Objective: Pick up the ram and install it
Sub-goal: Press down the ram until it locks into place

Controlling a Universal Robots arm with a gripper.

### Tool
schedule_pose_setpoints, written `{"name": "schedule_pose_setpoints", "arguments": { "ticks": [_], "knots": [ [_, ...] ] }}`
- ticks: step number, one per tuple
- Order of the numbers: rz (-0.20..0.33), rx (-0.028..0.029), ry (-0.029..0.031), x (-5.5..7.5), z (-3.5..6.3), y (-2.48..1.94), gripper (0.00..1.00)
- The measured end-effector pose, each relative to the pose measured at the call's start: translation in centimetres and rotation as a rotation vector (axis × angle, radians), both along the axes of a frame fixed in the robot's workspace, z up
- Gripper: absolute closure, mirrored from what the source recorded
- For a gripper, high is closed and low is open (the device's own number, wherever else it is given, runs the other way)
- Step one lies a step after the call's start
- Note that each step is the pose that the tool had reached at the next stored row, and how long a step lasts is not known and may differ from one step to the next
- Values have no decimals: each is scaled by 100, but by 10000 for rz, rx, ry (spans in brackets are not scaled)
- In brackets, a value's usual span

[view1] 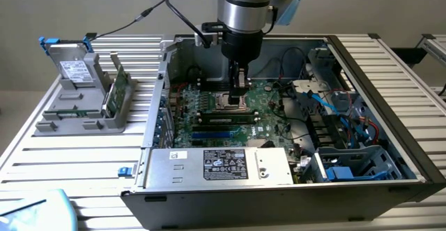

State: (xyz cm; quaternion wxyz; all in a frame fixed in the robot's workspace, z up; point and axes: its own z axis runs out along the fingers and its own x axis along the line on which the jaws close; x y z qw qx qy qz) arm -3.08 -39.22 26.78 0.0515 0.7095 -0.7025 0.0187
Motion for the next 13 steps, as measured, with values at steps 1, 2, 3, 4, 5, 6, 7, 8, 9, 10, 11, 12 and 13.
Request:
{"name": "schedule_pose_setpoints", "arguments": {
  "ticks": [1, 2, 3, 4, 5, 6, 7, 8, 9, 10, 11, 12, 13],
  "knots": [
    [0, -1, 1, 0, 0, 0, 89],
    [0, -1, 0, 0, 0, 0, 89],
    [0, -1, 0, 0, 0, 0, 89],
    [-12, -1, 0, 0, 0, 0, 89],
    [-121, -1, 1, 0, 0, 0, 89],
    [-282, -1, 1, 0, 0, 0, 89],
    [-432, 1, 1, 0, 0, 0, 89],
    [-595, 3, 1, 0, -1, 0, 89],
    [-750, 6, 1, 0, -2, 0, 89],
    [-916, 7, 1, 0, -2, 0, 89],
    [-1072, 9, 1, 0, -2, 0, 89],
    [-1234, 11, 1, 0, -3, 0, 89],
    [-1385, 12, 1, 0, -4, 0, 89]
  ]
}}
